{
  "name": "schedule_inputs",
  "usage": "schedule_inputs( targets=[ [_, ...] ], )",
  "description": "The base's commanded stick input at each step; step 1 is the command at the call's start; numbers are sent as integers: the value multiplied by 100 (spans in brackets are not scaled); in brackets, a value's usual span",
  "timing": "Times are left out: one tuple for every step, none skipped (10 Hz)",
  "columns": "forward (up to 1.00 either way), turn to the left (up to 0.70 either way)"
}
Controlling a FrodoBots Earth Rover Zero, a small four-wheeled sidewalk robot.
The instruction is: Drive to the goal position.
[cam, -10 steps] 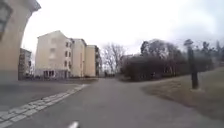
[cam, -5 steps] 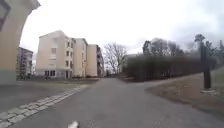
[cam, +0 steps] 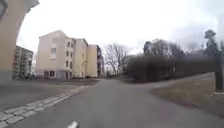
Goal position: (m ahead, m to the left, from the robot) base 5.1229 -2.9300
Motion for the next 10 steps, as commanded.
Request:
schedule_inputs(
  targets=[
    [70, 0],
    [70, 0],
    [70, 0],
    [70, 0],
    [70, 0],
    [70, 0],
    [70, 0],
    [70, 0],
    [70, 0],
    [70, 0]
  ],
)
